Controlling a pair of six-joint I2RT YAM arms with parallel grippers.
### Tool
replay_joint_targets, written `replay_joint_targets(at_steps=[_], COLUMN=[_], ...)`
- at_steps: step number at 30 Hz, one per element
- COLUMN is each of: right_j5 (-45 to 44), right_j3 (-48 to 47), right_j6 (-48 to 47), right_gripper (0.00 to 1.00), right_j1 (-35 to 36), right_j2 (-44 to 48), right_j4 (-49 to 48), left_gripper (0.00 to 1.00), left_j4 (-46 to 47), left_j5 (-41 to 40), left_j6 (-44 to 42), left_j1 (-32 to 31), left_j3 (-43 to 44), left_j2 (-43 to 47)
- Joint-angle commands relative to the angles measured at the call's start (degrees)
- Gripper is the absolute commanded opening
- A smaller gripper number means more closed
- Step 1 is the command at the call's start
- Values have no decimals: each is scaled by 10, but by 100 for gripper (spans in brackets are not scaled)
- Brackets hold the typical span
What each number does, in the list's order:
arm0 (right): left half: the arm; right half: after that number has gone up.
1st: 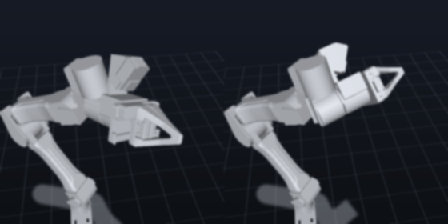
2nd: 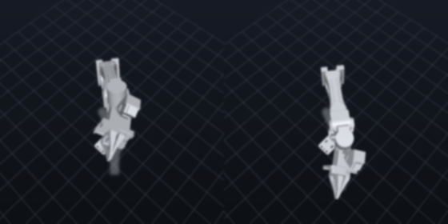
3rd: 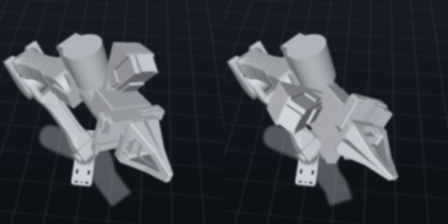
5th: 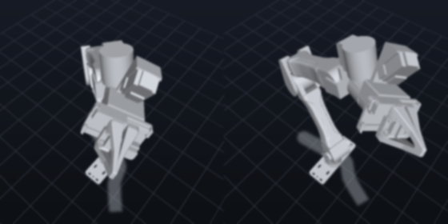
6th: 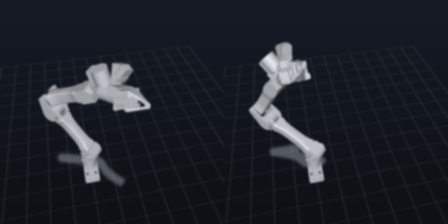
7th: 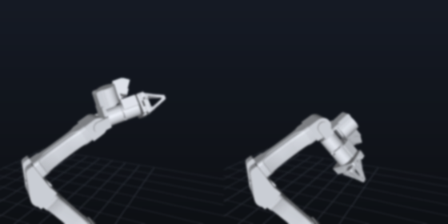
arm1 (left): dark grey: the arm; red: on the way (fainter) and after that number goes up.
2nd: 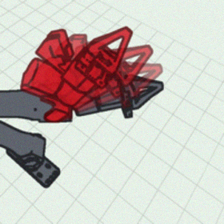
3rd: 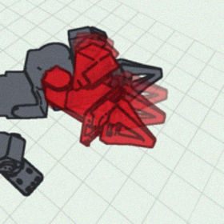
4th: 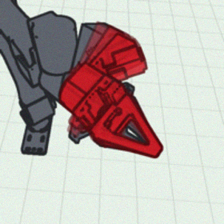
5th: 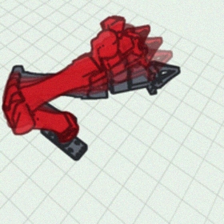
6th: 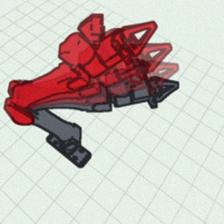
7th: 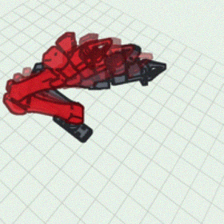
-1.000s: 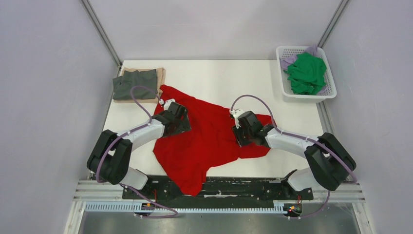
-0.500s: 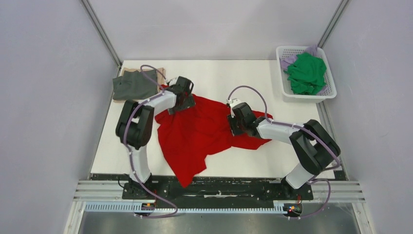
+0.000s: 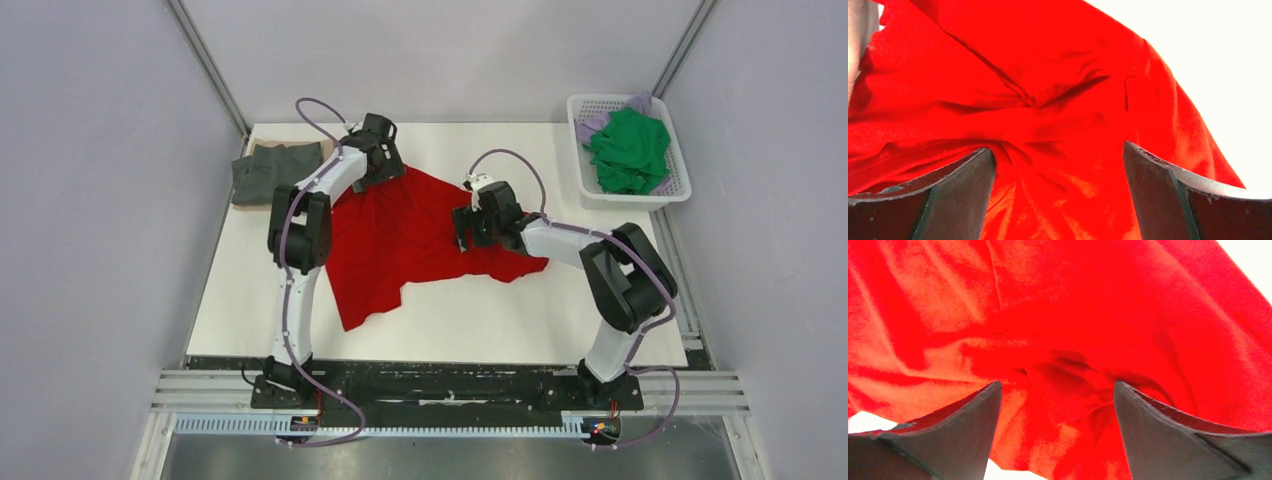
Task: Fold and stack the t-shirts
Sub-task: Flatten out the tshirt
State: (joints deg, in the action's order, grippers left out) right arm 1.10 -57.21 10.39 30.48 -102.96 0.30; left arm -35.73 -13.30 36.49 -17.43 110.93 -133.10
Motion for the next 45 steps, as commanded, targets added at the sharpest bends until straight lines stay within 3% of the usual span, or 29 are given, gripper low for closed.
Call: replay_joint_targets(at_steps=[1,5,10,14,19,26,31,35,40,44,45], right_j5=[-18,-77,-207,-257,-278,-272,-252,-269,-287,-293,-292], right_j3=[12,120,291,359,368,341,315,289,227,170,157], right_j6=[-27,-3,102,142,164,172,167,169,160,145,143], right_gripper=[98,98,98,98,98,98,98,98,98,98,98], right_j1=[-14,-24,-36,-40,-42,-43,-43,-42,-43,-48,-49], right_j2=[135,294,481,584,589,476,407,357,288,225,208], right_j4=[2,2,35,61,119,140,92,56,40,43,49], left_gripper=[100,100,100,100,100,98,85,67,38,4,2], left_j4=[-17,-14,-31,-84,-166,-96,8,50,107,98,92], left_j5=[10,-27,-60,-51,-37,15,56,47,47,13,0], left_j6=[-55,-47,57,127,203,224,218,200,197,191,189], left_j1=[-20,-56,-109,-124,-128,-127,-128,-127,-127,-126,-126], left_j3=[-17,-173,-437,-595,-712,-796,-829,-830,-837,-825,-821], left_j2=[133,320,544,676,768,786,743,696,655,637,636])
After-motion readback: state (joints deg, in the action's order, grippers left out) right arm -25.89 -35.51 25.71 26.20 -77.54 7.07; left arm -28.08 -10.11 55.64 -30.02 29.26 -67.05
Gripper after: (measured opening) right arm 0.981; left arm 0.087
